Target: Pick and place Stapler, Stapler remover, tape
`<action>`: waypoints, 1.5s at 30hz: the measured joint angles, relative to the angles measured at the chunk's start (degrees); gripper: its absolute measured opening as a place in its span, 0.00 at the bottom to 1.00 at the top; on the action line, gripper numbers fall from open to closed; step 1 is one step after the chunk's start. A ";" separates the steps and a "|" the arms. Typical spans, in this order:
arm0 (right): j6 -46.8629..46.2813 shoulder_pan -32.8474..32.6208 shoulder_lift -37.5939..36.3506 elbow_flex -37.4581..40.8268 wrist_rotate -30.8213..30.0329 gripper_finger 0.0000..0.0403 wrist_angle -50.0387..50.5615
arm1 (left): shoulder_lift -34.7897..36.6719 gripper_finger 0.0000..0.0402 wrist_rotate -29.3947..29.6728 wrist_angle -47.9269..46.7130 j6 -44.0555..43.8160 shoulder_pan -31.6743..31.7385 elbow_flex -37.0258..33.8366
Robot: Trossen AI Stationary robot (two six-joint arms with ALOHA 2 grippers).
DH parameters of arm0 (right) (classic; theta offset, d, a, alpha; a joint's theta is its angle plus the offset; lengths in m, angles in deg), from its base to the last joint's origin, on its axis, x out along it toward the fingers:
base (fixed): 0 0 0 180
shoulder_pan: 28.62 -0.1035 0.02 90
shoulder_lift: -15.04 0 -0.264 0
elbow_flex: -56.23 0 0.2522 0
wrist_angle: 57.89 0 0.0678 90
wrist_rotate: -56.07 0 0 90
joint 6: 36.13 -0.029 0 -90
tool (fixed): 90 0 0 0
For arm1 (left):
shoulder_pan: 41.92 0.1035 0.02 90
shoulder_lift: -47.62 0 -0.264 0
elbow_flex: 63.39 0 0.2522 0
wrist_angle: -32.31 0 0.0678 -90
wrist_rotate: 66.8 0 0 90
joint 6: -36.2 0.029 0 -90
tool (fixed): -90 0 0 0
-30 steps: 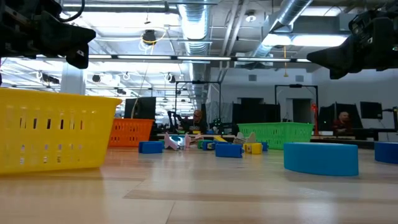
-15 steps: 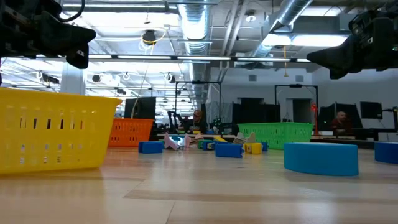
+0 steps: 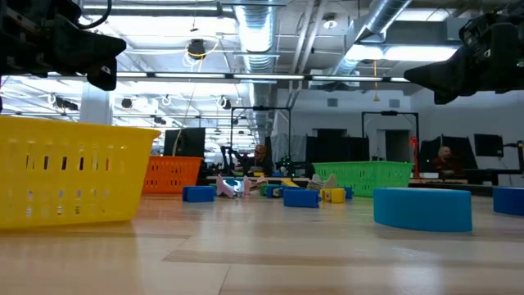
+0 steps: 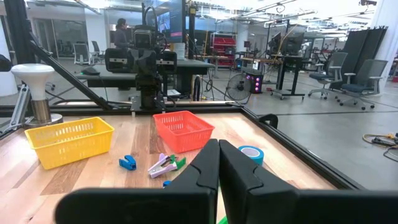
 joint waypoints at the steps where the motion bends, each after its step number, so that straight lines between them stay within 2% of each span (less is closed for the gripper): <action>1: 0.00 0.00 0.02 -0.01 -0.01 0.00 0.00 | -0.01 0.02 0.00 0.02 0.00 -0.02 0.01; 36: -0.02 -0.01 0.02 -0.01 0.01 0.00 -1.93 | -0.01 0.02 0.01 0.02 -0.02 -0.01 0.00; 43: -9.35 0.00 0.02 -0.06 0.00 0.00 -11.24 | 0.01 0.02 0.00 0.02 -0.01 0.00 0.00; 45: -13.14 0.00 0.04 -0.60 -0.01 0.00 -11.15 | -0.01 0.02 0.00 0.01 0.00 -0.01 0.00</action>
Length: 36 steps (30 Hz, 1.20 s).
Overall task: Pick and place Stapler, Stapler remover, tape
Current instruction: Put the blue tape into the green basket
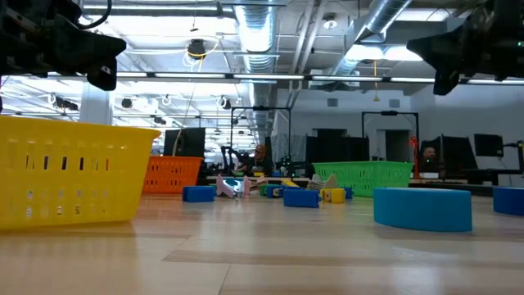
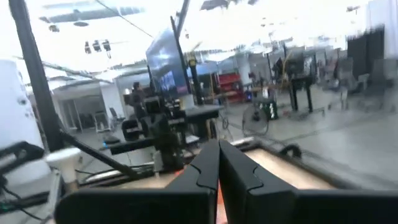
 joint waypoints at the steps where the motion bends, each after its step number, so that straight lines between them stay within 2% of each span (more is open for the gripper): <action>1: -1.21 0.00 0.20 -0.53 0.00 0.00 0.24 | 0.02 0.02 0.01 -0.01 0.00 0.00 0.02; 5: -4.47 0.00 1.49 -3.89 0.00 0.00 -0.22 | 0.02 0.02 0.00 0.01 0.00 0.00 0.02; 12: -4.93 0.00 7.11 -11.72 0.00 0.00 0.72 | 0.01 0.02 0.00 0.01 0.00 -0.01 0.00; 28: -4.94 0.00 23.30 -41.20 0.19 0.00 27.04 | 0.02 0.02 0.01 0.01 0.00 0.01 0.00; 36: -4.88 0.00 28.39 -49.22 3.44 0.00 32.07 | 0.02 0.02 0.01 0.01 0.00 0.00 0.02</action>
